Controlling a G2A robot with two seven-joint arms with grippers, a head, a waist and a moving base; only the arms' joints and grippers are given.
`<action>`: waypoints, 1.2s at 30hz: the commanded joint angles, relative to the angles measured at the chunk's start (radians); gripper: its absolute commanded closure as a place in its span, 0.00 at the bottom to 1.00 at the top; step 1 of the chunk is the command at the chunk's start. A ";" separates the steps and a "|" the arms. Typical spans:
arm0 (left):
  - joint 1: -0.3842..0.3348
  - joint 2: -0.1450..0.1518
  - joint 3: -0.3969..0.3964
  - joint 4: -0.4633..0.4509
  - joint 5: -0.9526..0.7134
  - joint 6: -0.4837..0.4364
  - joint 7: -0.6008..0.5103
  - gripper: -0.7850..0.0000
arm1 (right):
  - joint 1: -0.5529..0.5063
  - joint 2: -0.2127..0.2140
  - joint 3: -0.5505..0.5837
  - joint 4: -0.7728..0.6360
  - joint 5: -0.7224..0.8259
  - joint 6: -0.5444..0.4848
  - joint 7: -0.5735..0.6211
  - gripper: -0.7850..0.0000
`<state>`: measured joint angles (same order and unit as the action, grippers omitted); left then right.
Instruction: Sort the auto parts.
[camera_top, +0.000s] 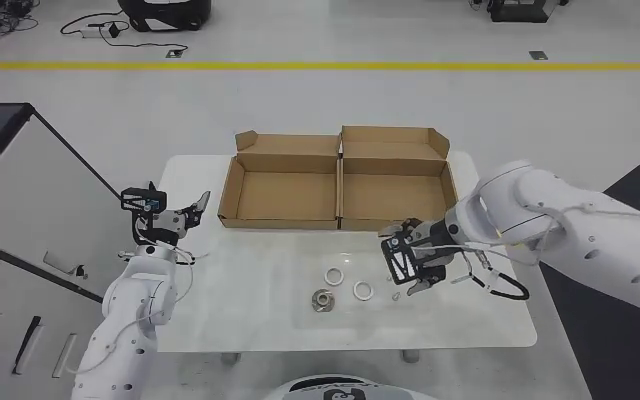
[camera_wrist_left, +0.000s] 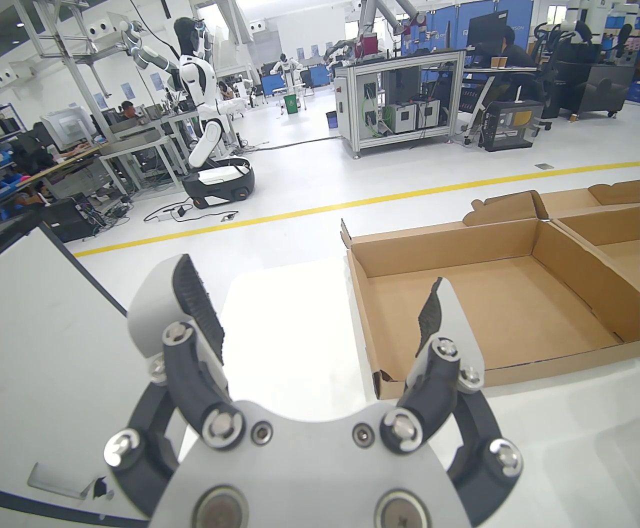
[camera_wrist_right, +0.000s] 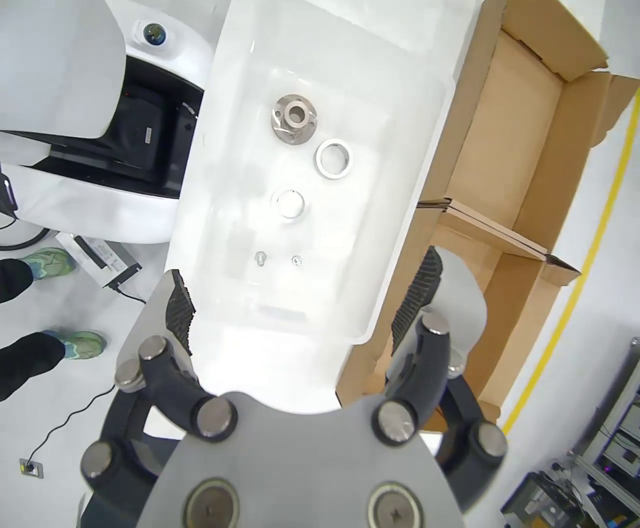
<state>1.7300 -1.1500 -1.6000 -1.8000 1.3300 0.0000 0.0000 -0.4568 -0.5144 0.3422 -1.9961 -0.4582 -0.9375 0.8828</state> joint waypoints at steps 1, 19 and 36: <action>0.000 0.000 0.000 0.000 0.000 0.000 0.000 0.00 | 0.035 -0.005 -0.047 0.007 0.011 0.001 0.001 0.00; 0.000 0.000 0.000 0.000 0.000 0.000 0.000 0.00 | 0.056 -0.137 -0.172 0.041 0.051 0.086 0.086 0.00; 0.000 0.000 0.000 0.000 0.000 0.000 0.000 0.00 | -0.010 -0.126 -0.172 0.094 0.037 0.130 0.130 0.00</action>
<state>1.7300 -1.1500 -1.6000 -1.8000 1.3300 0.0000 0.0000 -0.4665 -0.6447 0.1700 -1.9071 -0.4169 -0.8094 1.0111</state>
